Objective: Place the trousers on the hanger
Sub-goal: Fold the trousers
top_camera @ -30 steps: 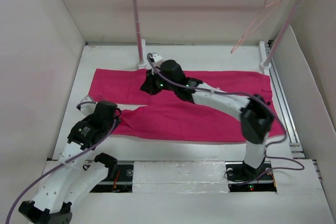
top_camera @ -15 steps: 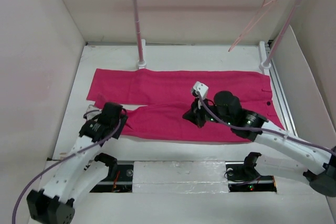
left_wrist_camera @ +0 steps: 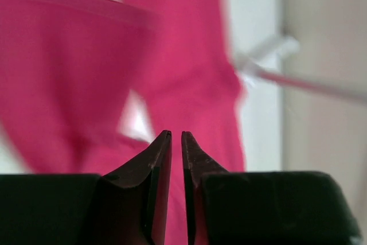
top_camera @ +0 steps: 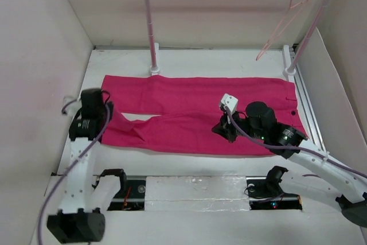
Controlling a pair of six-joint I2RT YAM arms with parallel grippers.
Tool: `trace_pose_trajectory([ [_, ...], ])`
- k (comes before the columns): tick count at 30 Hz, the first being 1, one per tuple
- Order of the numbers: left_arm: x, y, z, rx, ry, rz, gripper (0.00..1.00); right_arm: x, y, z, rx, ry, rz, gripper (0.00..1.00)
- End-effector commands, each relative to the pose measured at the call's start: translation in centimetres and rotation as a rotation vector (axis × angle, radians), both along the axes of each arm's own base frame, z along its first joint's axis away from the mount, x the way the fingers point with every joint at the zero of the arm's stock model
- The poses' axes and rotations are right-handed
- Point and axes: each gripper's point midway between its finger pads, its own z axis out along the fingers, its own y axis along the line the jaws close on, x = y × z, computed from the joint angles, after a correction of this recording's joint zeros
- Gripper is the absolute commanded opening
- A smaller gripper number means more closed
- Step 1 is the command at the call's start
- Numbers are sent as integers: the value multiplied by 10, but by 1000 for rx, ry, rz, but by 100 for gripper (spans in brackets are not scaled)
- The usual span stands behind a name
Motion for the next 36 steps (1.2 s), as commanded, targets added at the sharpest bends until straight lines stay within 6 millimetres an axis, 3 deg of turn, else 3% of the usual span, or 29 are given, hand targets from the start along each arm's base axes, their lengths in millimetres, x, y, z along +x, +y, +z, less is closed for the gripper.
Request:
trace_pose_trajectory([
  [1, -54, 40, -56, -54, 76, 103, 9, 3, -3, 8, -14, -57, 26, 0],
  [4, -71, 64, -89, -82, 171, 155, 11, 9, -7, 4, -11, -54, 23, 0],
  [6, -88, 76, -121, -57, 344, 137, 12, 10, -7, 2, -9, -55, 30, 0],
  [7, -100, 94, -142, -87, 455, 192, 13, 13, -10, -1, -17, -59, 25, 0],
  [8, -108, 100, -151, -90, 509, 192, 14, 14, -13, -2, -22, -62, 17, 0],
  [9, -118, 107, -159, -82, 574, 178, 21, 15, -15, -11, -36, -56, 16, 0],
  [11, -116, 110, -159, -68, 569, 177, 27, 14, -15, -11, -31, -57, 19, 0],
  [13, -112, 108, -161, -68, 543, 158, 47, 12, -14, -17, -26, -37, 33, 0],
  [16, -110, 105, -176, -112, 567, 161, 51, 9, -10, -24, -25, -18, 58, 1],
  [21, -106, 106, -195, -150, 595, 184, 49, 12, -12, -23, -19, -17, 54, 2],
  [25, -108, 108, -204, -146, 628, 239, 40, 15, -12, -23, -22, -11, 49, 2],
  [32, -109, 116, -224, -148, 671, 315, 41, 22, -12, -19, -4, 6, 51, 2],
  [36, -112, 107, -250, -187, 700, 292, 42, 29, -14, -20, 10, 24, 34, 1],
])
